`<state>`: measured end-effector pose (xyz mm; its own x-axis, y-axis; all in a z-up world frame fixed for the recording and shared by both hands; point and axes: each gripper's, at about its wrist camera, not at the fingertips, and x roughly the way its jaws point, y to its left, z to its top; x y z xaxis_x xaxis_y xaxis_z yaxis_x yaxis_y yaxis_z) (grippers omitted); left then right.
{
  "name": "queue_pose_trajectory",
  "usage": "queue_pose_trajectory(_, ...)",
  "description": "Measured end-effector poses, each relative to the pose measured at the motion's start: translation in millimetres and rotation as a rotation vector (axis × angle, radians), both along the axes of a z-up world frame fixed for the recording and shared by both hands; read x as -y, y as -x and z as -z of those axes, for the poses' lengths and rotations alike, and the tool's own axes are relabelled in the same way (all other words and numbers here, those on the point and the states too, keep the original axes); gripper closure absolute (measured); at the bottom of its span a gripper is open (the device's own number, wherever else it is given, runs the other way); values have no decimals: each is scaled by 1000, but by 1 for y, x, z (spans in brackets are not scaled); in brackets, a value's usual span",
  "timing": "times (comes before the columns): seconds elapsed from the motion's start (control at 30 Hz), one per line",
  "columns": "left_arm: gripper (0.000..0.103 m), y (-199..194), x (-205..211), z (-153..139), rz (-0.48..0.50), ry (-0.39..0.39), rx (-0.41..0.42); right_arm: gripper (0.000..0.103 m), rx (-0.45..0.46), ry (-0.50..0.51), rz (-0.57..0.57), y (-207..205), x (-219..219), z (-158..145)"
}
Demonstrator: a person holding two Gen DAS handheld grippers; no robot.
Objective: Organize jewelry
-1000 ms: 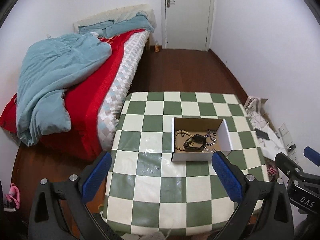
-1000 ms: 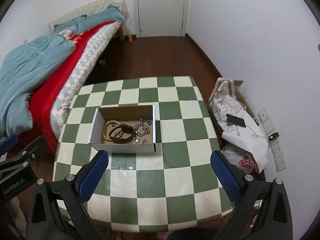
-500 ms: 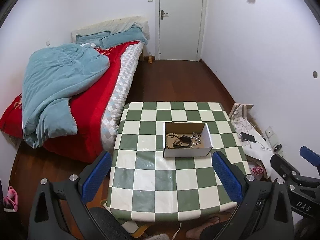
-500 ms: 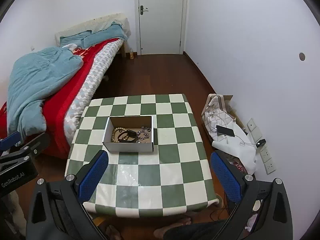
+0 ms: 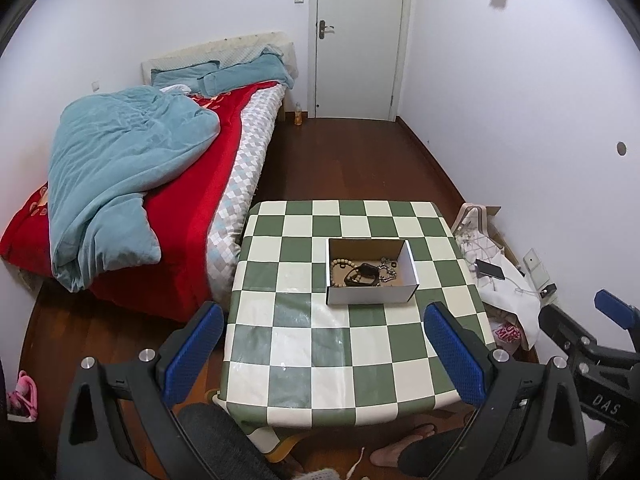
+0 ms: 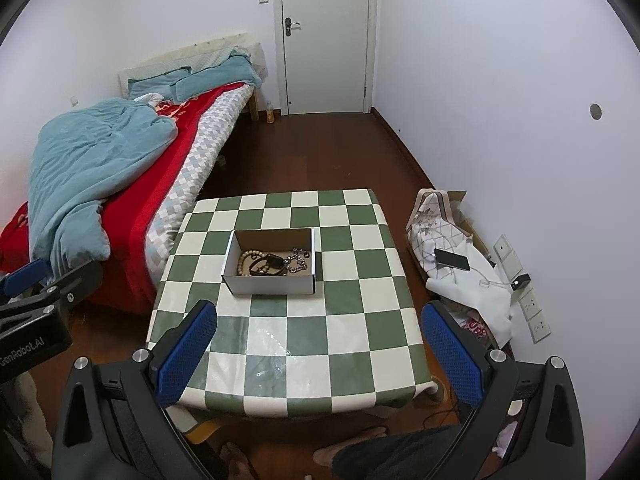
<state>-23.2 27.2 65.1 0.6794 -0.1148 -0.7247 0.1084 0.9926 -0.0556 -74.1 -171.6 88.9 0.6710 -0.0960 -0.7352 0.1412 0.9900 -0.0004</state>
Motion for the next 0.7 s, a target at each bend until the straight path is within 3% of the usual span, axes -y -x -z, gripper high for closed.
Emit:
queue_pose_trajectory(0.47, 0, -45, 10, -3, -42, -45, 4, 0, -2, 23, 28, -45, 12, 1)
queue_pose_trajectory(0.7, 0, -70, 15, 7, -48, -49, -36, 0, -18, 63, 24, -80, 9, 5)
